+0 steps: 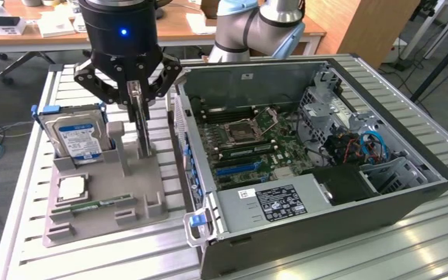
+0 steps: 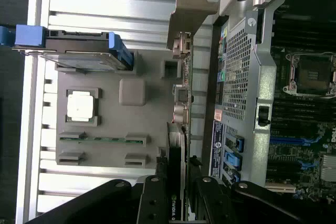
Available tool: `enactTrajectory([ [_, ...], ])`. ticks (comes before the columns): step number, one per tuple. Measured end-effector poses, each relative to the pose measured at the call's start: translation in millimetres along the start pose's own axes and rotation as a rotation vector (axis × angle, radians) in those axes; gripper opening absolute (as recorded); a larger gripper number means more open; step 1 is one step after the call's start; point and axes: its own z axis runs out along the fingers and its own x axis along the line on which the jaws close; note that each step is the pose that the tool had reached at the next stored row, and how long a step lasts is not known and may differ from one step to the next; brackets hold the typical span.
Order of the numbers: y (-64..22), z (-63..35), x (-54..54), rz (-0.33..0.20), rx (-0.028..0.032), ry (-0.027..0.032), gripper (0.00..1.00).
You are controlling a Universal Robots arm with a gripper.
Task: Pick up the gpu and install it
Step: 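Pick up the gpu and move the gpu toward the slot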
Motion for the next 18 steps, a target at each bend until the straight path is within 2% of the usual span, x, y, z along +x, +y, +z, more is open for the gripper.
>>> enactTrajectory([
  [13, 0.1, -1.0, 0.0, 0.000, -0.0007, 0.0002, 0.26],
  [16, 0.2, -3.8, -0.1, 0.000, -0.0005, 0.0003, 0.26],
  [17, 0.5, -10.7, -0.2, 0.000, -0.0006, 0.0002, 0.26],
  [18, 0.6, -12.2, -0.2, 0.000, -0.0006, 0.0003, 0.26],
])
